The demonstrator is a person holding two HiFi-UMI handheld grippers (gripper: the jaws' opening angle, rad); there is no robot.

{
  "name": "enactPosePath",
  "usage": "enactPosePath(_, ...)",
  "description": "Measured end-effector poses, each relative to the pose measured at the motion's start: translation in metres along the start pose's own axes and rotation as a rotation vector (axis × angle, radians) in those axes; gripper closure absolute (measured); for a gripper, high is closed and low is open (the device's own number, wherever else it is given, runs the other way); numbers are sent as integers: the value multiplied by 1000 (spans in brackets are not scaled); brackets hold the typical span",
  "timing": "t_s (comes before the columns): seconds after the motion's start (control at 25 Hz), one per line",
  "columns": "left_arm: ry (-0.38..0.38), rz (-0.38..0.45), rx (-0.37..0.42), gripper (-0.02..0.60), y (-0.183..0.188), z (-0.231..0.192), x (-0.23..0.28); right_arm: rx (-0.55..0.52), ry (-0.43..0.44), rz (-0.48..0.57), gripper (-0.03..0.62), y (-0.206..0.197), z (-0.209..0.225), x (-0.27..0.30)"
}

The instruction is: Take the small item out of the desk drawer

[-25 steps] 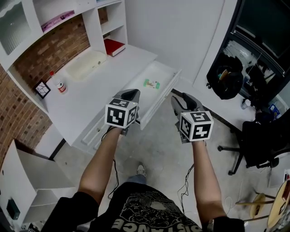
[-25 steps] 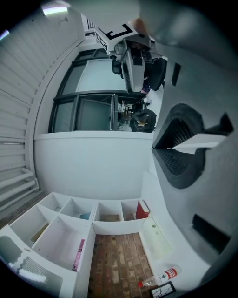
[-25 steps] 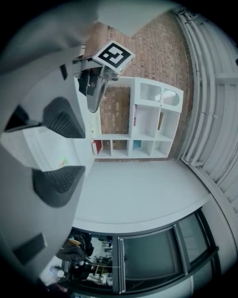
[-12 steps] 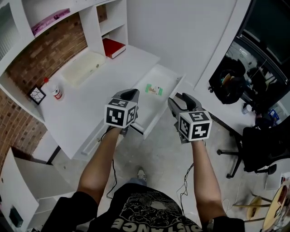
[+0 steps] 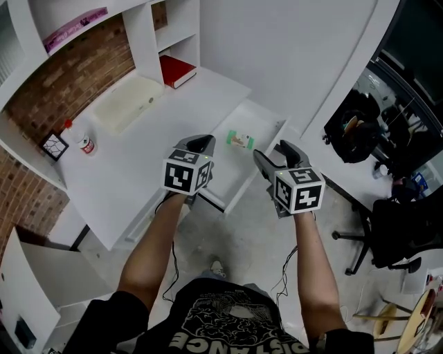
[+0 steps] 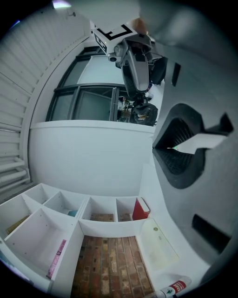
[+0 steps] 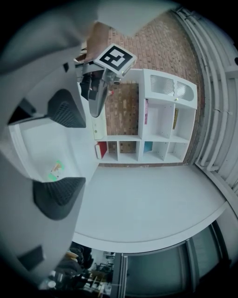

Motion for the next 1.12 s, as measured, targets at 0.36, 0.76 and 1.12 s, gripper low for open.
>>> enactPosePath(0.36, 3, 3, 23, 577, -1, -12, 20, -29, 15, -5, 238, -4, 9, 24)
enactPosePath(0.76, 43, 27, 28, 577, -13, -33, 52, -62, 87, -8, 201, -17, 22, 78)
enactPosePath(1.12, 136, -17, 20, 577, -17, -56, 105, -71, 221, -45, 194, -23, 61, 150)
Point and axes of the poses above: the fingertips, and each gripper's own axes: x forward along the fingers, z to its right, y out of its top, the point moved 7 cm from there along -x, backward along the fingers, and after that the axes turned 5 degrees about z, right-handed, at the moved point
